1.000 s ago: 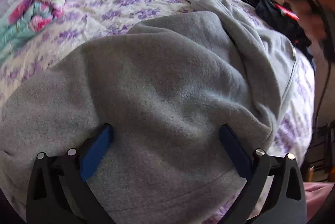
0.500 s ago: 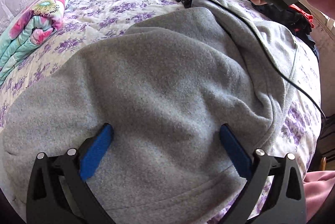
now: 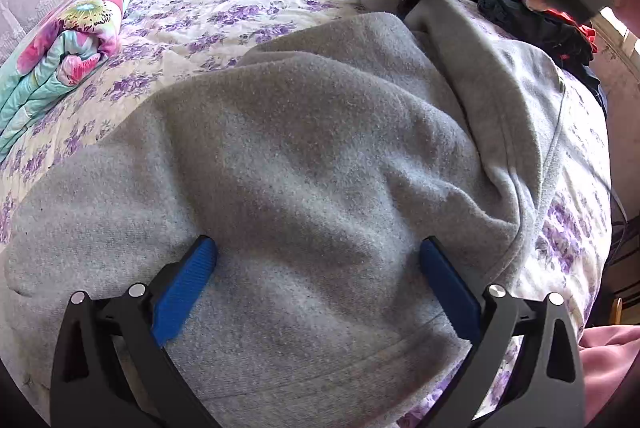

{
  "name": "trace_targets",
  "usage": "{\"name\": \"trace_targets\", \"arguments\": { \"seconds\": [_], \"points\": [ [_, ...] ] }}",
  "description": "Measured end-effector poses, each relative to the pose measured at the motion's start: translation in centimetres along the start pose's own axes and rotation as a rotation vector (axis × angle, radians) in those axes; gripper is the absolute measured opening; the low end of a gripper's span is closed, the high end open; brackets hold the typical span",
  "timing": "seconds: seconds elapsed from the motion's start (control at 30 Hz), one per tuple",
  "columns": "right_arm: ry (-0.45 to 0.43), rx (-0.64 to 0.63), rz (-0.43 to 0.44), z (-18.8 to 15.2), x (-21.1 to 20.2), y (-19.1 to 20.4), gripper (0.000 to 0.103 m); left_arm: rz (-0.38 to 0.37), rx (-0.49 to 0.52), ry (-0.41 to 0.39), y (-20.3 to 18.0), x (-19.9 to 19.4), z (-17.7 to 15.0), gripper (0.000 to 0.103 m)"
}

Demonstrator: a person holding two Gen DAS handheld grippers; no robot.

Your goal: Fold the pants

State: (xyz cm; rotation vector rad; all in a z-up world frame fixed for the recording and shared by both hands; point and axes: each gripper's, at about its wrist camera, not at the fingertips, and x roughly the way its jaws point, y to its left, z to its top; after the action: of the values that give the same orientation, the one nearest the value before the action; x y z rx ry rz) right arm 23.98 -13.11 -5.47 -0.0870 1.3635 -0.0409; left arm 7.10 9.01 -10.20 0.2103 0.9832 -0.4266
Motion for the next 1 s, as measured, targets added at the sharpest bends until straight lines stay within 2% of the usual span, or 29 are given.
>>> {"name": "trace_targets", "arguments": {
  "seconds": [0.13, 0.27, 0.37, 0.43, 0.5, 0.57, 0.6, 0.67, 0.73, 0.77, 0.87, 1.0],
  "points": [
    [-0.244, 0.133, 0.250, -3.6, -6.5, -6.5, 0.010, 0.002, 0.000, -0.001, 0.1, 0.0, 0.0, 0.099],
    [-0.461, 0.290, 0.557, -10.9, -9.8, -14.3, 0.010, 0.000, -0.005, -0.002, 0.0, 0.0, 0.1, 0.099],
    [-0.613, 0.419, 0.756, -17.4, -8.5, -19.2, 0.010, -0.003, -0.009, -0.002, 0.1, 0.1, 0.1, 0.099],
    [-0.634, 0.546, 0.850, -21.3, -4.8, -22.0, 0.010, -0.001, -0.008, -0.002, 0.1, 0.1, 0.1, 0.099],
    [-0.564, 0.680, 0.838, -24.1, 0.4, -24.0, 0.013, 0.007, 0.002, -0.004, -0.1, 0.2, 0.0, 0.099],
    [-0.460, 0.787, 0.790, -25.9, 4.7, -25.3, 0.024, 0.008, 0.007, -0.006, -0.1, 0.3, 0.0, 0.099],
    [-0.455, 0.814, 0.838, -26.7, 6.0, -25.7, 0.021, 0.007, 0.007, -0.007, -0.1, 0.3, 0.0, 0.099],
    [-0.510, 0.801, 0.894, -27.6, 5.6, -25.9, 0.024, 0.010, 0.016, -0.013, -0.2, 0.3, -0.1, 0.099],
    [-0.576, 0.755, 0.890, -27.6, 4.0, -25.8, 0.056, 0.014, 0.023, -0.017, -0.2, 0.4, -0.2, 0.099],
    [-0.600, 0.721, 0.875, -27.4, 3.0, -25.6, 0.060, 0.014, 0.026, -0.019, -0.2, 0.4, -0.3, 0.099],
    [-0.629, 0.672, 0.789, -25.9, 1.0, -25.1, 0.060, 0.018, 0.036, -0.026, -0.3, 0.3, -0.5, 0.099],
    [-0.599, 0.755, 0.850, -23.3, 2.4, -26.6, 0.060, 0.027, 0.042, -0.032, -0.3, 0.3, -0.5, 0.099]
  ]
}}
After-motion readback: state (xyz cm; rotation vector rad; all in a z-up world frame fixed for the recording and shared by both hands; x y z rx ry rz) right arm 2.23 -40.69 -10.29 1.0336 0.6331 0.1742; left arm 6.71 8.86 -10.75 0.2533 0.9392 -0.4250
